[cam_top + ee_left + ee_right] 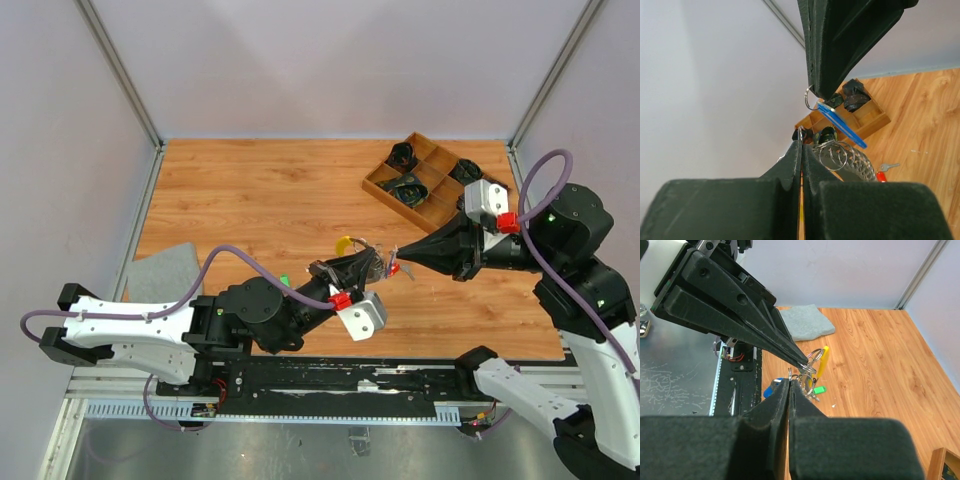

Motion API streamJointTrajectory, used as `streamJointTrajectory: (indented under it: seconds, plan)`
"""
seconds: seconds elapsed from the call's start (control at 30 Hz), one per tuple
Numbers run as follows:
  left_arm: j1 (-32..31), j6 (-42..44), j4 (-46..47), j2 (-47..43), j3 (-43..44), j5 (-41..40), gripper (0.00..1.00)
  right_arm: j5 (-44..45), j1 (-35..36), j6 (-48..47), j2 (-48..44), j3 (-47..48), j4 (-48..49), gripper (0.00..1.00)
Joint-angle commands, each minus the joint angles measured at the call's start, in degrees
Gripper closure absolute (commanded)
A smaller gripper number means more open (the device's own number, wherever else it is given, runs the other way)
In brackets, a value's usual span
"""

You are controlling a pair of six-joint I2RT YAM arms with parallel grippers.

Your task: Put the keys on the keyring

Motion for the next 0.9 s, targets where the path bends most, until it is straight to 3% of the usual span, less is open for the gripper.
streamJointTrajectory:
  seconds: [0.0, 0.87]
  plan:
    - [-0.5, -0.8, 2.3, -0.3, 2.2, -0.7, 0.99, 2.5, 2.3, 0.5, 0.2, 0.1, 1.1, 1.0]
    - [-0.5, -1.9, 3.1, 0.1, 2.6, -0.9, 0.99, 4.8, 5.5, 7.2, -0.2, -4.6, 8.2, 1.0]
